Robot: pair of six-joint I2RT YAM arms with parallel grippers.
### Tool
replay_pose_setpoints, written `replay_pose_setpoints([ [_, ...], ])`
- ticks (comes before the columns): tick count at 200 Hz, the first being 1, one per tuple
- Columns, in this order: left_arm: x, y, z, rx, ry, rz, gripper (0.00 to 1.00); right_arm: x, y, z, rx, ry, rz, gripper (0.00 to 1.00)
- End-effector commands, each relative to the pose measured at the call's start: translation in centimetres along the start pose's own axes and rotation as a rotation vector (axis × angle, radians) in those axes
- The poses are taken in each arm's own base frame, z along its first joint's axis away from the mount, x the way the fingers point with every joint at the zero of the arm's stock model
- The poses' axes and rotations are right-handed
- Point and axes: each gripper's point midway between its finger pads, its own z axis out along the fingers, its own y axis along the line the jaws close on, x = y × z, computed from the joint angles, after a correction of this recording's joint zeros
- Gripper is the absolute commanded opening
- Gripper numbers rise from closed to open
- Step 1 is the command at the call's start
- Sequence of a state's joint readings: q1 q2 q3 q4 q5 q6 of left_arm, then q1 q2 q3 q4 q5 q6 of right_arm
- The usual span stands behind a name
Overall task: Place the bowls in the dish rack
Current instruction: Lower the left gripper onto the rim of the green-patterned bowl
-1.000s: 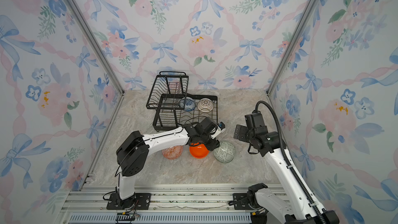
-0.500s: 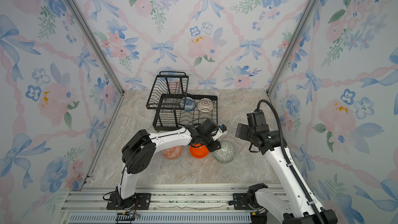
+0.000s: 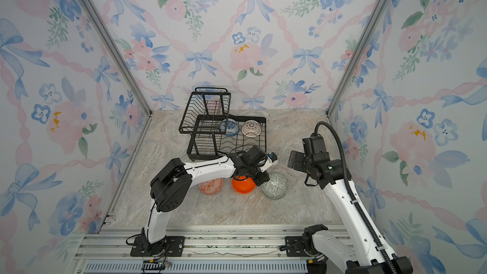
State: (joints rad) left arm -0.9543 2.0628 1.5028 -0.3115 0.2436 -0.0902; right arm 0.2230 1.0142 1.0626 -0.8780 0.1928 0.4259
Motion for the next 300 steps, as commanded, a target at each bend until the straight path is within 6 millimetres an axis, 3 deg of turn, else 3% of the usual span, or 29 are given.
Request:
replay_pose_setpoints([
  [1, -0.5, 0.3, -0.2, 0.005, -0.011, -0.016, 0.17, -0.3, 0.0, -0.2, -0.012, -0.013, 0.002, 0.97],
  [88, -0.6, 0.2, -0.8, 0.005, -0.017, -0.021, 0.13, 0.1, 0.3, 0.2, -0.03, 0.0, 0.005, 0.97],
  [167, -1.0, 0.0, -1.3, 0.008, -0.031, -0.024, 0.0, 0.1, 0.6, 0.3, -0.043, 0.003, 0.003, 0.97],
  [300, -2.5, -0.4, -2.9, 0.018, -0.074, -0.027, 0.0, 0.2, 0.8, 0.5, -0.048, 0.01, -0.003, 0.97],
])
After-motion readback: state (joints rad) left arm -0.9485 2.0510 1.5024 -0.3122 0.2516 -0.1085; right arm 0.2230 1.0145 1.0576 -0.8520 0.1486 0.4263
